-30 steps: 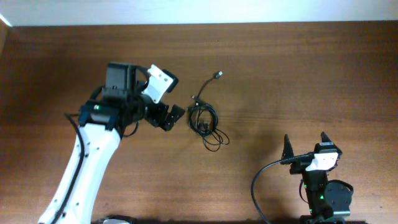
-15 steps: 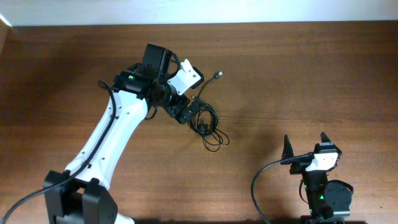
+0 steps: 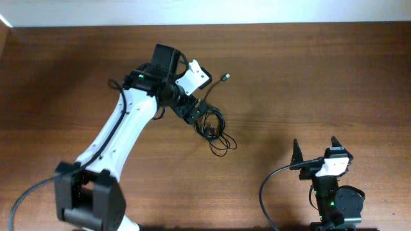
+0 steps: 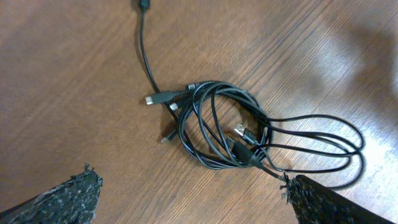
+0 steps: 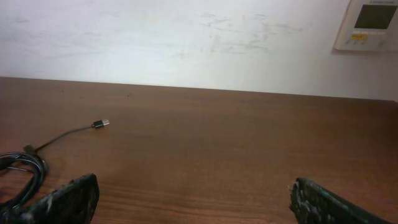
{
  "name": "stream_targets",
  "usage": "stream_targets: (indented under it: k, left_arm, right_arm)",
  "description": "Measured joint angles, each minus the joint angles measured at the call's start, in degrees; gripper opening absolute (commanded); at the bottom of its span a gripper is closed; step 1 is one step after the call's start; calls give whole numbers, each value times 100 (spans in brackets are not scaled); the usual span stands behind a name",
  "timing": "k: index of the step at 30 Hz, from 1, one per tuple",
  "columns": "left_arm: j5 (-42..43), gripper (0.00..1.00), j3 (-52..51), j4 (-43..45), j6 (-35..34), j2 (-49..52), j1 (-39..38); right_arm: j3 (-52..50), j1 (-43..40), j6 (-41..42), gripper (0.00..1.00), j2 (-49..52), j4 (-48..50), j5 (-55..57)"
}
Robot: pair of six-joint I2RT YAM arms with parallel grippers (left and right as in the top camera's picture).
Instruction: Untangle cables
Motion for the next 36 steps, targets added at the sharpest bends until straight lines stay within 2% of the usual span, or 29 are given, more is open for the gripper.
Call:
stream_targets:
  k: [15,27,31,32,33,35,36]
  left_arm:
    - [-20,99,0,205,11,1412,0]
    - [-17,100,15,507,11,1908,-2]
    - [-17,83,20,520,44,1908,-2]
    - [-17,71,20,520,46,1908,-2]
    - [-17,64,20,520,59,1908,-2]
    - [-17,59,20,520,85,1908,-2]
    - [-17,54,20,520,66,1908,-2]
  right_arm:
    - [0,0,0,99,0,0,0]
    - [0,0,-2,99,0,0,0]
    - [0,0,0,99,0,0,0]
    - [0,0,-2,99,0,0,0]
    - [0,0,-2,99,0,0,0]
    - [0,0,0,99,0,0,0]
    - [0,0,2,99,0,0,0]
